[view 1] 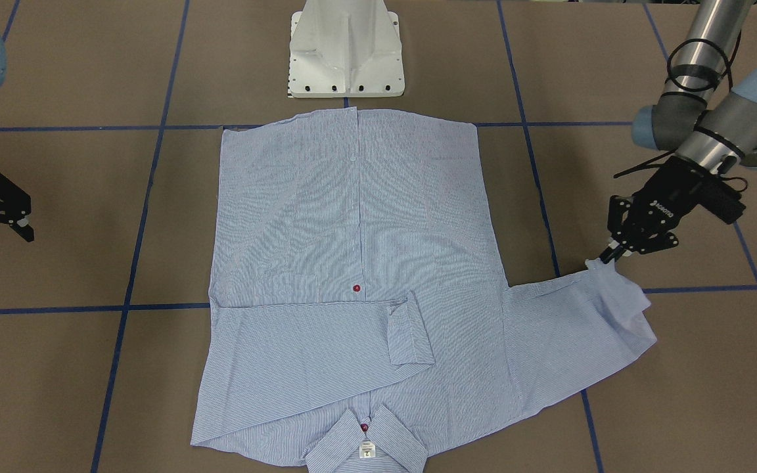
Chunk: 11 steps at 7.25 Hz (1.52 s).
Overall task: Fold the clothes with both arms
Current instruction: 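Grasp the other cuff with the left gripper and carry it across the shirt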
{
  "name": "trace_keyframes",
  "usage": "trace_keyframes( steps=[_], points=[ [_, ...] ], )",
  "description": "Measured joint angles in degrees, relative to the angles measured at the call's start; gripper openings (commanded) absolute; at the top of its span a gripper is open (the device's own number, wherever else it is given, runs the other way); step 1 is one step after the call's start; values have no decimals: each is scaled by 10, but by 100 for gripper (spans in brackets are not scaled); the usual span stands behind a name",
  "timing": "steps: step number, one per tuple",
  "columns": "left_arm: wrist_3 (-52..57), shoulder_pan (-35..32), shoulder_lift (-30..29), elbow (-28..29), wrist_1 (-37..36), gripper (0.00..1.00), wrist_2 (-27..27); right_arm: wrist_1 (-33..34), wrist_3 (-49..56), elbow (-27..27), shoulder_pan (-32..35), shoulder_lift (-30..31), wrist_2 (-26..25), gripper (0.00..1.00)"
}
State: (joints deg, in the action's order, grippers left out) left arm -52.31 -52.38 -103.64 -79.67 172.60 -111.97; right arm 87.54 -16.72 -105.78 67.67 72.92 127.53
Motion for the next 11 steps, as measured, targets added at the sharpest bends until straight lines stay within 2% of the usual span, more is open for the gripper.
trace_keyframes(
  steps=[2,4,7,10,11],
  points=[
    [-7,47,-122,-1,-152,0,3,0,-3,0,0,0,0,100],
    [-44,84,-212,1,-253,0,13,0,-6,0,0,0,-1,100],
    [-115,132,-320,47,-316,0,63,0,-6,0,0,0,-1,100],
    [-129,176,-347,64,-326,0,98,0,-7,0,0,0,-2,100],
    [-130,191,-349,65,-326,22,111,0,-6,0,0,0,-2,100]
  ],
)
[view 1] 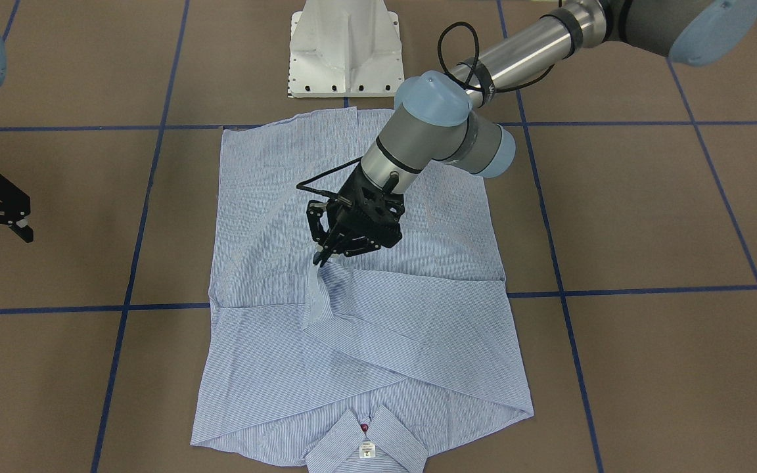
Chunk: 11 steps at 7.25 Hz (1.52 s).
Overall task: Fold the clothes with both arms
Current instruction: 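Grasp the other cuff with the left gripper and carry it across the shirt, then release the sleeve with the left gripper while both grippers move to the hem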
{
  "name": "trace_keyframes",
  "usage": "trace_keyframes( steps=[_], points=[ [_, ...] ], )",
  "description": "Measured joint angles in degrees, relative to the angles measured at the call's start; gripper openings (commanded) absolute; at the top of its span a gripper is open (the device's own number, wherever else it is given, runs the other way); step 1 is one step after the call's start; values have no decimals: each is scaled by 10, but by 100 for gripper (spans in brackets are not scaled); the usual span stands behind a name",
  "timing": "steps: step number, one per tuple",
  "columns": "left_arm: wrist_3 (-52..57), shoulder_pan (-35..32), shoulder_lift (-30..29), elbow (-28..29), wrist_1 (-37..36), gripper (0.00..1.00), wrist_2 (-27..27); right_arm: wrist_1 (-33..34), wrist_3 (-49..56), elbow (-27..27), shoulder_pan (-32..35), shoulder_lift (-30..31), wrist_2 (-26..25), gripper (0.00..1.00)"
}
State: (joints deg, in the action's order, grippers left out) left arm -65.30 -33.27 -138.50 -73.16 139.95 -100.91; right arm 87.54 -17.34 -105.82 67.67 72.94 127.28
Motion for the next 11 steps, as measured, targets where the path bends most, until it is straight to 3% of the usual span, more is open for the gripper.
trace_keyframes(
  steps=[1,4,6,8,11],
  points=[
    [-1,14,0,1,0,99,12,0,-1,0,0,0,0,100],
    [-25,47,-3,0,-10,100,45,0,-5,-1,0,0,-1,100],
    [-35,55,0,-34,-72,100,53,0,-42,-14,-4,0,-3,100],
    [1,55,46,-153,-209,100,46,0,-175,-73,-67,13,-52,100],
    [45,56,205,-344,-264,100,28,1,-425,-177,-254,40,-192,100]
  ],
)
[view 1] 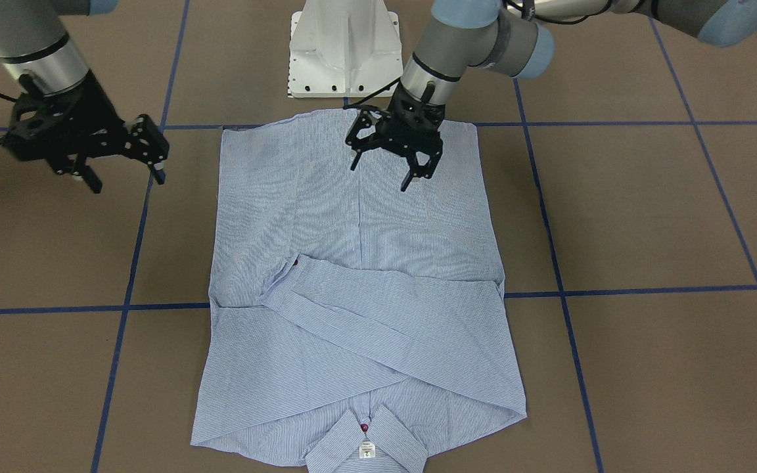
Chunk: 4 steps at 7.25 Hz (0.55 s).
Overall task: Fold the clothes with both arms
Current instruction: 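Release the sleeve with the left gripper while both grippers move to the hem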
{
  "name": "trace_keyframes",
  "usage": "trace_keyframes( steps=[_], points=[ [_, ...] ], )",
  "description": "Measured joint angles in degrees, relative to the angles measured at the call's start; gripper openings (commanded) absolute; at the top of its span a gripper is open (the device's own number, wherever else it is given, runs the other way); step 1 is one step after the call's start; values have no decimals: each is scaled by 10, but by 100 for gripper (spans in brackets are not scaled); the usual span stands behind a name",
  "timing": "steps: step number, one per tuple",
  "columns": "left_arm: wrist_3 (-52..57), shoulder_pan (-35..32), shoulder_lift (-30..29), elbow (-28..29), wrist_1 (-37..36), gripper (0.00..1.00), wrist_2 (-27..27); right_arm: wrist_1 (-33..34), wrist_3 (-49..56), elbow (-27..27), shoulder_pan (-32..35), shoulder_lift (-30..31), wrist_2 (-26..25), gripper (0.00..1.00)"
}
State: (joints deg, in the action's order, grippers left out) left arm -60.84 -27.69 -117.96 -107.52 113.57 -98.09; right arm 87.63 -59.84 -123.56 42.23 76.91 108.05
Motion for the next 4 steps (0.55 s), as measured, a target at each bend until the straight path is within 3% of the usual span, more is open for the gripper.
trace_keyframes(
  steps=[2,4],
  points=[
    [-23,13,89,-55,2,100,4,0,-123,-58,-142,46,-119,100],
    [-106,70,182,-85,21,100,52,-7,-212,-86,-245,80,-207,100]
  ],
)
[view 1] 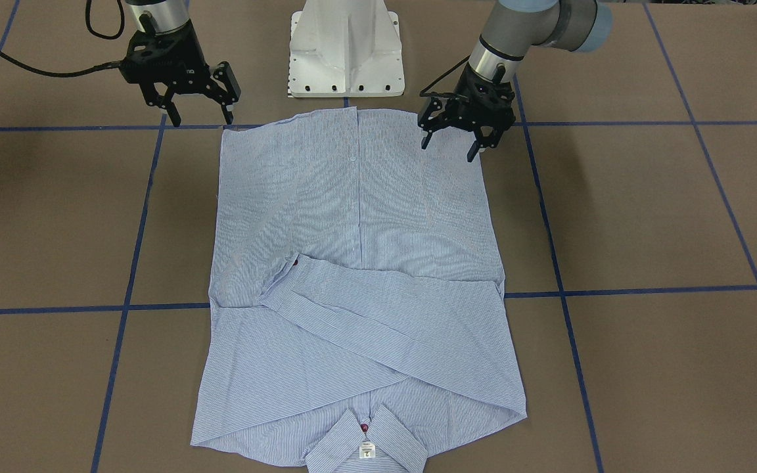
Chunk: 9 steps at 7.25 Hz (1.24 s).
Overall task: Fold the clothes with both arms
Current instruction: 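Release the sleeve with the left gripper while both grippers move to the hem, then grasp the hem corners nearest the robot with both grippers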
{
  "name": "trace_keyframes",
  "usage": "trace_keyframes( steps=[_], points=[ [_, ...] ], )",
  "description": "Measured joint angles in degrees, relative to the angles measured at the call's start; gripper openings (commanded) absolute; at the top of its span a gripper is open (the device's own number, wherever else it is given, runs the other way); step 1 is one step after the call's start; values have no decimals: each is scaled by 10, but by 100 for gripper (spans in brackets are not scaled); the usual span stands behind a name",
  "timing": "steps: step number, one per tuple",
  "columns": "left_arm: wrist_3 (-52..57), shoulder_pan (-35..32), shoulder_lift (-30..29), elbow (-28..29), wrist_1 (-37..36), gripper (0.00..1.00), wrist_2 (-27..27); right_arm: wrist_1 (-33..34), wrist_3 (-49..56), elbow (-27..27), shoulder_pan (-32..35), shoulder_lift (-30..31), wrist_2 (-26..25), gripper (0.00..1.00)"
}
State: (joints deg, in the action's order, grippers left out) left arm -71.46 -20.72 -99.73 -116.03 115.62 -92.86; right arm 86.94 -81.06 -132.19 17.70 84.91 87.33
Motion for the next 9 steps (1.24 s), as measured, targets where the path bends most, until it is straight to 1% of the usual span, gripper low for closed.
trace_keyframes(
  steps=[2,4,5,7,9],
  points=[
    [-40,45,54,-7,5,100,29,-24,-23,-5,-36,22,-37,100],
    [-62,66,80,-8,4,100,33,-38,-26,-5,-44,32,-47,100],
    [-75,75,84,-9,2,88,33,-39,-27,-5,-46,33,-49,100],
    [-94,93,86,-8,-2,54,33,-40,-27,-5,-47,33,-52,100],
    [-99,105,86,-9,-14,52,31,-40,-27,-5,-48,33,-52,100]
  ],
)
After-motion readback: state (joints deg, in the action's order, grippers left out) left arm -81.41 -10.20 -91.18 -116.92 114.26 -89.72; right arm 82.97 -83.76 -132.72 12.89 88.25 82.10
